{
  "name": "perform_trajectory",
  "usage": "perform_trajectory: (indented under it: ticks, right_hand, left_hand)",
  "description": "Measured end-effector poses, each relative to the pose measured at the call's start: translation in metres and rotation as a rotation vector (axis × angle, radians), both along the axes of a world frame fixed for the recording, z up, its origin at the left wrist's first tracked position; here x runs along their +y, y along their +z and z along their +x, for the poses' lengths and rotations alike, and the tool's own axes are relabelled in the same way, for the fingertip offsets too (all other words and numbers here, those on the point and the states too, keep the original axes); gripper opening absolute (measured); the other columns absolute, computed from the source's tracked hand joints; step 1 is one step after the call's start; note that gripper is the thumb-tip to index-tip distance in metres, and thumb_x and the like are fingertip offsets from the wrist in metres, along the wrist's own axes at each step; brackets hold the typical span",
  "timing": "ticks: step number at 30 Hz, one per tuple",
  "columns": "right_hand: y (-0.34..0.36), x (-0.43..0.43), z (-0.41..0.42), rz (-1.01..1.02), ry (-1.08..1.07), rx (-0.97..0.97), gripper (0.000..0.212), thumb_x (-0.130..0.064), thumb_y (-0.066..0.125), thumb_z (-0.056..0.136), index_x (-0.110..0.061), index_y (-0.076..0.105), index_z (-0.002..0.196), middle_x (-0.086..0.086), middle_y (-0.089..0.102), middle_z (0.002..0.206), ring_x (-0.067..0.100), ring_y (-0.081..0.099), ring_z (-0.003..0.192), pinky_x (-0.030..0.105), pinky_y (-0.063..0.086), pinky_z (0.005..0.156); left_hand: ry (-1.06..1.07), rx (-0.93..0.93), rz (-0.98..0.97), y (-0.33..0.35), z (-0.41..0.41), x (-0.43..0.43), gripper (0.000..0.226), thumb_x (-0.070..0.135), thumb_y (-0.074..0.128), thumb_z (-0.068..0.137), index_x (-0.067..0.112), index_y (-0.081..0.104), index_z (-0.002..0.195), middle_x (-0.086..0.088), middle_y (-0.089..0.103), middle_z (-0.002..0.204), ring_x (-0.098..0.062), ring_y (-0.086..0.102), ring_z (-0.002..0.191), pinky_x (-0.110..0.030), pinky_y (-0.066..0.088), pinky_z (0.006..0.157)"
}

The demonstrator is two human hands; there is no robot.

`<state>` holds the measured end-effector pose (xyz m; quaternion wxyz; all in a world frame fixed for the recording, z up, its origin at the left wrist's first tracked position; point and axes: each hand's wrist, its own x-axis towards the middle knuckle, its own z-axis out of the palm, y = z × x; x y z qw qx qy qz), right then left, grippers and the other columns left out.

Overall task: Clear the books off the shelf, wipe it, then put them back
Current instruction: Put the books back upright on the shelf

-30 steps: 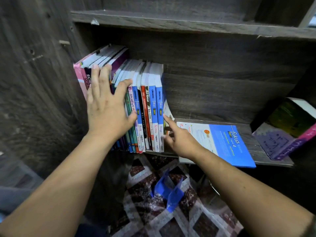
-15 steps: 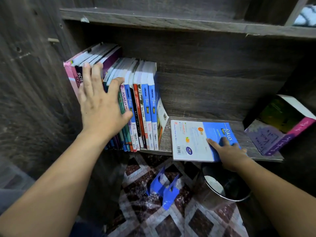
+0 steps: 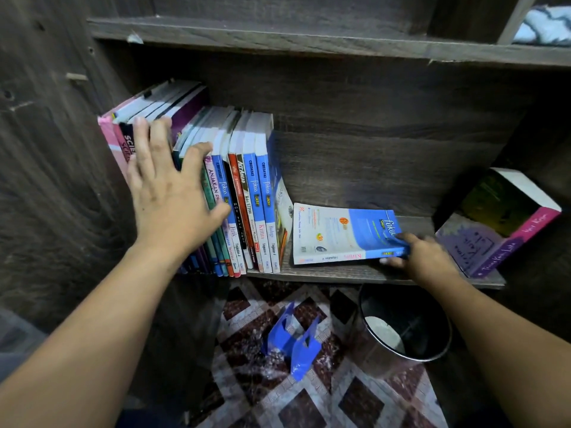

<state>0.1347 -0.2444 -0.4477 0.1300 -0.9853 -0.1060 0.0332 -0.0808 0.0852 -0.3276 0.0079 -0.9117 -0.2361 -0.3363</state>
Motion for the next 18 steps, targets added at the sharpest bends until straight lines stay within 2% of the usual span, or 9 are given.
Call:
perform_trajectory:
  ticks: [2, 5, 7, 9, 13, 16, 17, 18]
  right_hand:
    - [0.006, 0.004, -0.002, 0.095, 0.000, -0.029, 0.072, -0.047, 0.084, 0.066, -0.018, 0.061, 0.128, 0.022, 0.058, 0.118, 0.037, 0.057, 0.110, 0.037, 0.044, 0.092]
    - [0.022, 0.014, -0.006, 0.291, 0.095, -0.241, 0.058, -0.023, 0.090, 0.062, -0.003, 0.068, 0.112, 0.022, 0.062, 0.110, 0.037, 0.062, 0.102, 0.035, 0.045, 0.090]
    - [0.033, 0.022, -0.012, 0.366, 0.244, -0.456, 0.061, -0.023, 0.093, 0.056, 0.000, 0.069, 0.107, 0.020, 0.061, 0.109, 0.033, 0.063, 0.102, 0.036, 0.048, 0.092]
    - [0.043, 0.036, -0.024, 0.405, 0.332, -0.599, 0.061, -0.029, 0.092, 0.057, 0.001, 0.069, 0.105, 0.017, 0.060, 0.111, 0.029, 0.063, 0.103, 0.037, 0.051, 0.090]
    - [0.067, 0.071, -0.048, 0.496, 0.399, -0.823, 0.032, -0.032, 0.070, 0.077, -0.005, 0.071, 0.094, 0.009, 0.063, 0.112, 0.023, 0.066, 0.092, 0.035, 0.058, 0.075]
    - [0.084, 0.099, -0.064, 0.600, 0.484, -0.843, 0.015, -0.017, 0.071, 0.077, -0.007, 0.068, 0.088, 0.009, 0.062, 0.121, 0.014, 0.060, 0.098, 0.033, 0.056, 0.075]
    - [0.088, 0.108, -0.069, 0.643, 0.511, -0.794, 0.019, -0.013, 0.073, 0.078, -0.008, 0.066, 0.095, 0.010, 0.057, 0.131, 0.012, 0.056, 0.107, 0.032, 0.055, 0.081]
    - [0.089, 0.116, -0.075, 0.700, 0.539, -0.704, 0.033, -0.012, 0.074, 0.080, -0.011, 0.063, 0.111, 0.011, 0.046, 0.143, 0.011, 0.051, 0.116, 0.030, 0.053, 0.088]
  left_hand:
    - [-0.002, -0.002, 0.001, -0.001, 0.000, 0.000, 0.082, 0.042, 0.079, 0.066, 0.023, 0.041, 0.136, -0.016, 0.001, 0.159, -0.034, -0.012, 0.146, -0.056, 0.004, 0.115]
    - [0.004, -0.002, 0.003, 0.000, 0.001, 0.000, 0.080, 0.042, 0.078, 0.066, 0.023, 0.042, 0.135, -0.016, 0.002, 0.159, -0.035, -0.012, 0.146, -0.057, 0.005, 0.115]
    - [0.011, -0.003, -0.006, 0.001, 0.001, -0.001, 0.080, 0.042, 0.078, 0.067, 0.024, 0.041, 0.135, -0.016, 0.002, 0.159, -0.034, -0.012, 0.146, -0.057, 0.005, 0.115]
    - [0.015, -0.007, -0.020, 0.001, 0.002, -0.003, 0.080, 0.041, 0.079, 0.067, 0.024, 0.041, 0.135, -0.015, 0.002, 0.159, -0.034, -0.013, 0.146, -0.056, 0.004, 0.115]
    - [0.017, -0.019, -0.037, 0.003, 0.003, -0.008, 0.080, 0.037, 0.081, 0.066, 0.022, 0.043, 0.135, -0.017, 0.002, 0.158, -0.034, -0.013, 0.146, -0.055, 0.005, 0.116]
    - [0.019, -0.026, -0.042, 0.003, 0.004, -0.010, 0.079, 0.035, 0.082, 0.065, 0.021, 0.044, 0.132, -0.018, 0.004, 0.158, -0.035, -0.012, 0.146, -0.056, 0.008, 0.115]
    - [0.020, -0.024, -0.046, 0.004, 0.005, -0.010, 0.080, 0.034, 0.082, 0.064, 0.020, 0.044, 0.132, -0.017, 0.004, 0.158, -0.035, -0.012, 0.146, -0.057, 0.009, 0.115]
    - [0.021, -0.018, -0.051, 0.004, 0.005, -0.009, 0.080, 0.035, 0.083, 0.063, 0.020, 0.044, 0.132, -0.017, 0.003, 0.158, -0.035, -0.012, 0.146, -0.057, 0.009, 0.115]
